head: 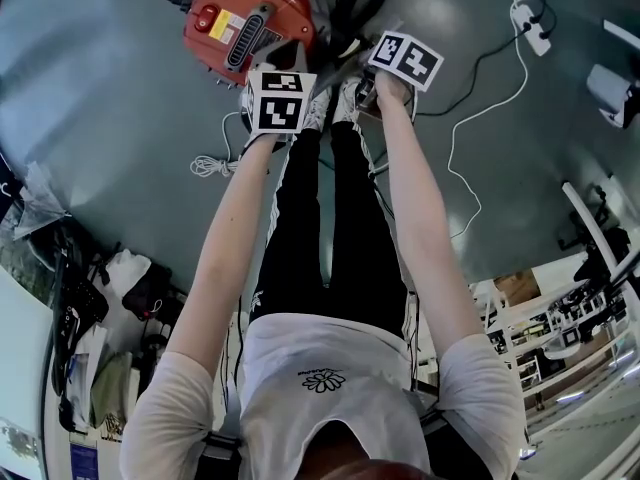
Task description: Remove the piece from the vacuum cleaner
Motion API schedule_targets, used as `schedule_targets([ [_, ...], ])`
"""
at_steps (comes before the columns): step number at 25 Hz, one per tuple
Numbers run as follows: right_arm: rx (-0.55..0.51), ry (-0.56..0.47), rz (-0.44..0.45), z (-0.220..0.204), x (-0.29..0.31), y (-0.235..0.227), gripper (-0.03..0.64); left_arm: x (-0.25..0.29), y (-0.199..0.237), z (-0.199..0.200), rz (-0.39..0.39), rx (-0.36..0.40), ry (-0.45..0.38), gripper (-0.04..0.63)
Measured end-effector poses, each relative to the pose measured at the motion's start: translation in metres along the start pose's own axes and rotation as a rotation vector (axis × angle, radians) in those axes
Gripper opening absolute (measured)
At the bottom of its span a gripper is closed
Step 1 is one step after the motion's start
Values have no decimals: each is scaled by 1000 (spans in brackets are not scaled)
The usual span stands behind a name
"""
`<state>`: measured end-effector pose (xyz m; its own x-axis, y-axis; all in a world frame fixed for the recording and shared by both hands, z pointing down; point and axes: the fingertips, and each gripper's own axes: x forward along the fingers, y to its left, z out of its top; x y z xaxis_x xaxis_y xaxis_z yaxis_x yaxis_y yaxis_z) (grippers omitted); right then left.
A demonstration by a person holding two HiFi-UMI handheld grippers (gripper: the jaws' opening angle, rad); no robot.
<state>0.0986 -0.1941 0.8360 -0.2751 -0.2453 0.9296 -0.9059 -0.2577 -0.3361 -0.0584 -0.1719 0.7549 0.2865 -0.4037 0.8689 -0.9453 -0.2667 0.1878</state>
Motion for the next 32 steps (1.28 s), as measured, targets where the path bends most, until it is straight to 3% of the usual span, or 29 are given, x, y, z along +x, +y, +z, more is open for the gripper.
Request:
schedule_targets([
  [9, -90, -29, 47, -6, -7, -2, 21, 0, -1, 2, 22, 23, -11, 5],
  [12, 4, -26, 74, -9, -7, -5, 21, 0, -1, 1, 26, 12, -11, 5],
  [16, 232, -31, 146, -15, -3, -11, 21, -3, 0, 3, 24, 17, -24, 5],
  [17, 238, -30, 152, -15, -2, -12, 21, -2, 0, 3, 22, 14, -23, 5],
  [21, -66, -10, 83, -5, 0, -5, 21, -3, 0, 3, 30, 20, -25, 5],
  [32, -312, 65, 73, 13, 12, 1, 21, -2, 0, 2, 50, 19, -37, 5],
])
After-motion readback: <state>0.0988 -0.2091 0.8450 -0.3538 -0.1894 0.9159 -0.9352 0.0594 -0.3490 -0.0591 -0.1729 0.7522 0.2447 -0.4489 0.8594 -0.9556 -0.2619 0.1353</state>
